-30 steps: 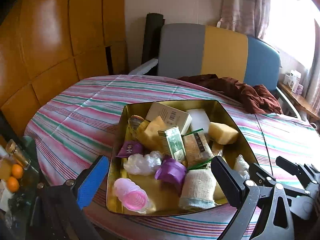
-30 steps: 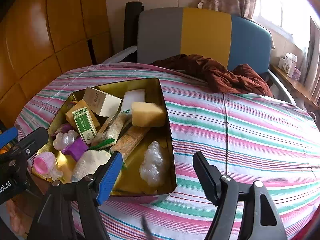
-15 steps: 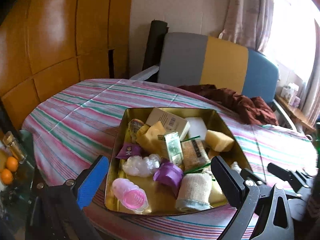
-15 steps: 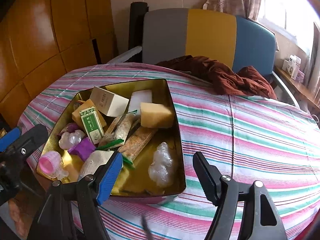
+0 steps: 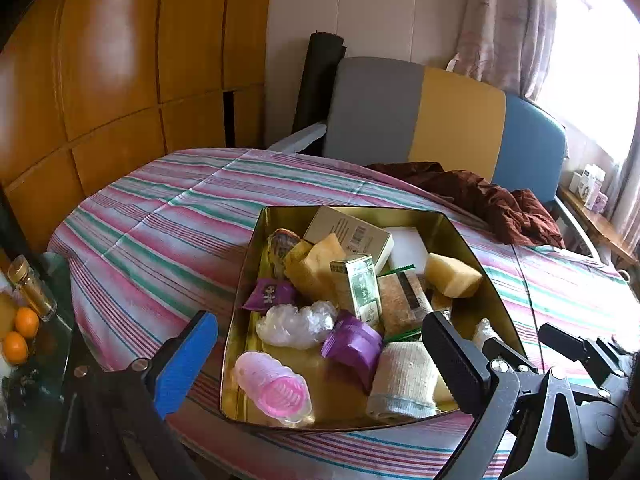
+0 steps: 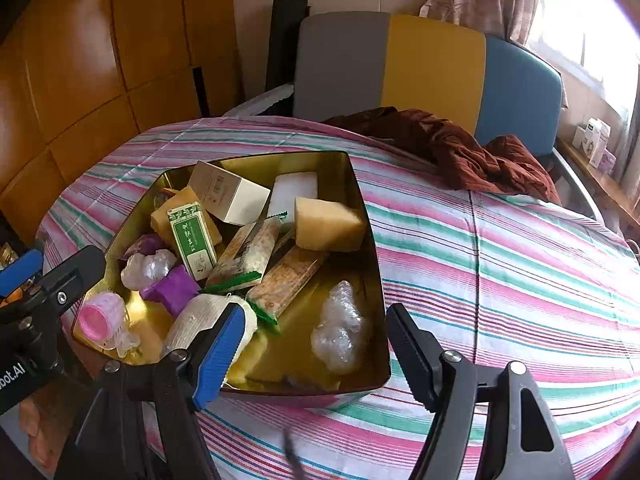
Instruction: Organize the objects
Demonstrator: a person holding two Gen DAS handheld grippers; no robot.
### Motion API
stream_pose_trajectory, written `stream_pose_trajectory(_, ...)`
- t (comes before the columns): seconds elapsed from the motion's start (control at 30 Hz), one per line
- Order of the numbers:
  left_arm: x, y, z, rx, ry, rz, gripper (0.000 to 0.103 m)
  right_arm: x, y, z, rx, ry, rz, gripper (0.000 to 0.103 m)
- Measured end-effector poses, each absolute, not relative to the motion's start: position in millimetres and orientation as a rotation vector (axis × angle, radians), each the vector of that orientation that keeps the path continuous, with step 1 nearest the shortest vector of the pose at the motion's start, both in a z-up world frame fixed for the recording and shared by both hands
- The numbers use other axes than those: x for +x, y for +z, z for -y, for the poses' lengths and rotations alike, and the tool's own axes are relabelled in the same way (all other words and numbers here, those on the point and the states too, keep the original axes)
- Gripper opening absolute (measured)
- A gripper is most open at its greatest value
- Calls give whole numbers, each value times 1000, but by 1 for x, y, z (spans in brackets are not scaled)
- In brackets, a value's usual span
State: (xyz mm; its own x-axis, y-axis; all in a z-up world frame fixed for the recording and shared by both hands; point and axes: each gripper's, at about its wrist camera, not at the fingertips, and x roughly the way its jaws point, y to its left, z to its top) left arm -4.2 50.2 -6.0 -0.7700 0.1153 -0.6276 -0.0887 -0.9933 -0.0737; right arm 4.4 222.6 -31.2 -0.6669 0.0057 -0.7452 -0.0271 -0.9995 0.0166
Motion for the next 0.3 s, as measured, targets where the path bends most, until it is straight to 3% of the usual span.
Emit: stream_pose_trajectory(0.3, -2, -5, -51, -979, 2879, 22, 100, 2, -31, -222, -1273, 2858, -47, 74)
